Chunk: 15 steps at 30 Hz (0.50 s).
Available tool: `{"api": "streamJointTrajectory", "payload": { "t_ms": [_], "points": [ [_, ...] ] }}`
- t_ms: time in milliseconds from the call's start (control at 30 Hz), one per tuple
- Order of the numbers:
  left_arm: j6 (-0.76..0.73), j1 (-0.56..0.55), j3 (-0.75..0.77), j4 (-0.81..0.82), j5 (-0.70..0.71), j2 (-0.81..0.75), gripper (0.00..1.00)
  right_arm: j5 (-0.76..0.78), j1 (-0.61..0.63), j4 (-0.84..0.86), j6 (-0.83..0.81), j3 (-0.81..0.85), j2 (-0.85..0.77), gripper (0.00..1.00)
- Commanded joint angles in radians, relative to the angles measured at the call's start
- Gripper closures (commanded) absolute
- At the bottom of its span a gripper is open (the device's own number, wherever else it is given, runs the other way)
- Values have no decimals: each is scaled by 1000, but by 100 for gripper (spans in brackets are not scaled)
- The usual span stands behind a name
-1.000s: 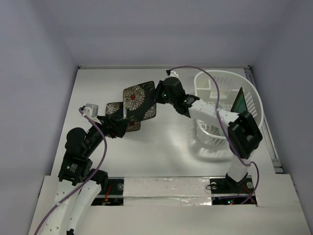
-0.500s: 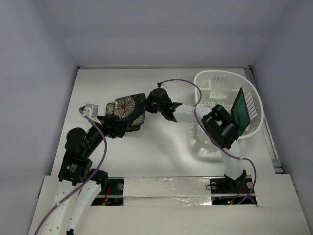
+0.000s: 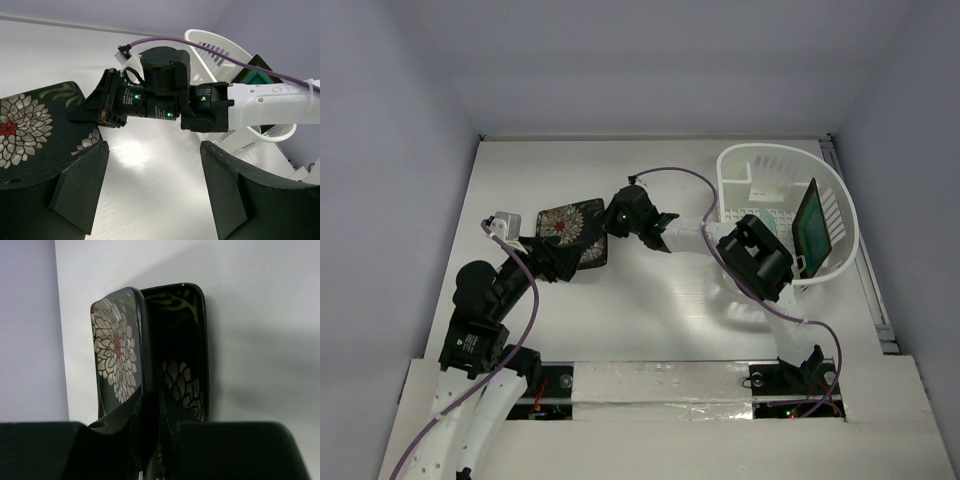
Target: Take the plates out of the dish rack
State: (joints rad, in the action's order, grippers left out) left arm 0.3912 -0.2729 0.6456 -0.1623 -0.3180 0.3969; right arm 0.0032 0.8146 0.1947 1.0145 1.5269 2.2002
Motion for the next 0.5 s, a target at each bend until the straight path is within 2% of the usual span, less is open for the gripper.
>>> {"api": "streamJointTrajectory", "payload": {
  "t_ms": [0,100,200,233,333,467],
  "points": [
    [-2,8,11,35,-6,-3,29,-34,14,157,52,82,-28,88],
    [-2,8,12,35,-7,-3,30,-25,14,140,49,72,-30,78],
    [-2,8,12,35,-7,-4,30,-9,23,86,27,75,-37,56],
    [-2,8,12,35,-6,-4,30,-9,23,66,16,78,-39,40],
    [-3,8,12,35,-7,-6,30,20,23,28,-19,76,-48,22],
    [-3,8,11,35,-7,-9,30,52,23,-44,-66,87,-59,13]
  ]
}}
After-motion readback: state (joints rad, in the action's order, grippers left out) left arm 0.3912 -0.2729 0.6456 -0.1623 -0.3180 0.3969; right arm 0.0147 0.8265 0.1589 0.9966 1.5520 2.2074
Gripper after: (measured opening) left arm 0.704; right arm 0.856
